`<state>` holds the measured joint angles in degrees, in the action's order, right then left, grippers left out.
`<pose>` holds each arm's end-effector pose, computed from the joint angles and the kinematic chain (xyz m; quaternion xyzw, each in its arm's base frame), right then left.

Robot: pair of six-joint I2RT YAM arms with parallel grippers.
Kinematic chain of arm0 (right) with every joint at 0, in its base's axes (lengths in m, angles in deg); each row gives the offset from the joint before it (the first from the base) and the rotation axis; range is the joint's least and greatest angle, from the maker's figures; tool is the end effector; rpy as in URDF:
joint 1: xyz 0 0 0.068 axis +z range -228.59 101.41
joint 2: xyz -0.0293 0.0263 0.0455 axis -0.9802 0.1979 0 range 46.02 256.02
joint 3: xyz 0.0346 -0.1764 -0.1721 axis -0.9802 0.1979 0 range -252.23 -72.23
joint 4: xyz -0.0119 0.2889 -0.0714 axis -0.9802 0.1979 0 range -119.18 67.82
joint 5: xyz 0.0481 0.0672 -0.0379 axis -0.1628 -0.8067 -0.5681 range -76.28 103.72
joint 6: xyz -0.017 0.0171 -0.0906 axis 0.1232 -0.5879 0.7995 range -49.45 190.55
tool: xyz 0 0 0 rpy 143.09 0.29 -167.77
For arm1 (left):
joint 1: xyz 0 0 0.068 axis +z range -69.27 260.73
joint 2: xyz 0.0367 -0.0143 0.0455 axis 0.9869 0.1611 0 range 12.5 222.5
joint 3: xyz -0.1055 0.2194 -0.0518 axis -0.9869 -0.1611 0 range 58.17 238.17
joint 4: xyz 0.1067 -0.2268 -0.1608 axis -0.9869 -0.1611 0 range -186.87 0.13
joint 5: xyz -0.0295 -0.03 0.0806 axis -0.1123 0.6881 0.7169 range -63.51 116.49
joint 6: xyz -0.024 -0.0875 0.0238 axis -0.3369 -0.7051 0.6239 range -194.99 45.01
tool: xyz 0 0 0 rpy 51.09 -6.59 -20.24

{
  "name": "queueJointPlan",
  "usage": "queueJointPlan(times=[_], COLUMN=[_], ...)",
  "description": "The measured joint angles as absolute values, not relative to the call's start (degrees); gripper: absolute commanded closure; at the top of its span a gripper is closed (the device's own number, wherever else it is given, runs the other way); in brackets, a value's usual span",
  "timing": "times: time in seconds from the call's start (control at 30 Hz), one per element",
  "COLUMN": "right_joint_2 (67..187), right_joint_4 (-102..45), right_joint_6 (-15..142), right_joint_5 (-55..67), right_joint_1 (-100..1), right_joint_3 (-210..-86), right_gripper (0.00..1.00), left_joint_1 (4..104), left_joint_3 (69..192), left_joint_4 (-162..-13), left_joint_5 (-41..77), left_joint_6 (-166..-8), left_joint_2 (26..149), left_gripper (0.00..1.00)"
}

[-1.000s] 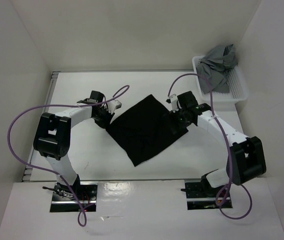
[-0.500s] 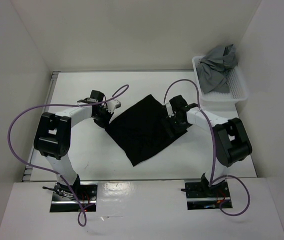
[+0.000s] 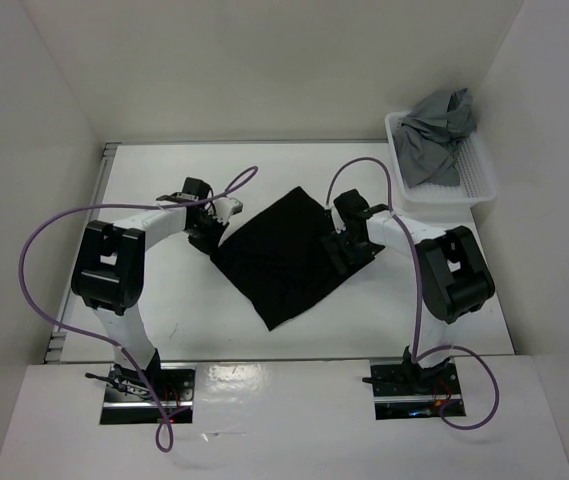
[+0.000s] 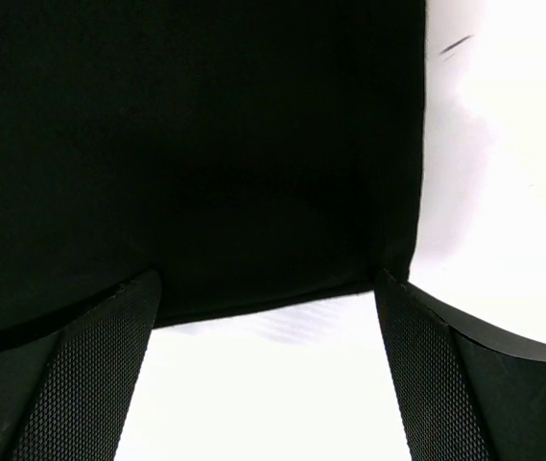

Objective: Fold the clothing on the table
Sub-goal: Flatten the skirt out

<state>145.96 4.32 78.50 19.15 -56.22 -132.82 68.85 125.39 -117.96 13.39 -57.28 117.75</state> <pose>0.3408 0.1316 0.0645 -0.2514 0.9552 -0.0279 0.1537 0.3938 -0.1025 0.0739 0.2711 0.9337 -0.1010 0.2109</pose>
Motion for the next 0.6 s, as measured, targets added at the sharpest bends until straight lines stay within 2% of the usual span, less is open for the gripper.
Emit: queueJointPlan(times=[0.2,0.6], right_joint_2=[149.6,165.0], right_joint_4=[3.3,-1.3], right_joint_6=[78.8,83.6], right_joint_5=[23.8,29.7], right_joint_1=[-56.2,-59.9], right_joint_3=[-137.6,-158.5], right_gripper=[0.04,0.02], left_joint_1=[68.6,68.1], left_joint_3=[126.1,127.2], left_joint_4=[-119.0,-124.7], left_joint_5=[14.6,13.3], left_joint_6=[-59.2,-64.8], left_joint_2=[118.2,118.5], left_gripper=[0.94,0.96])
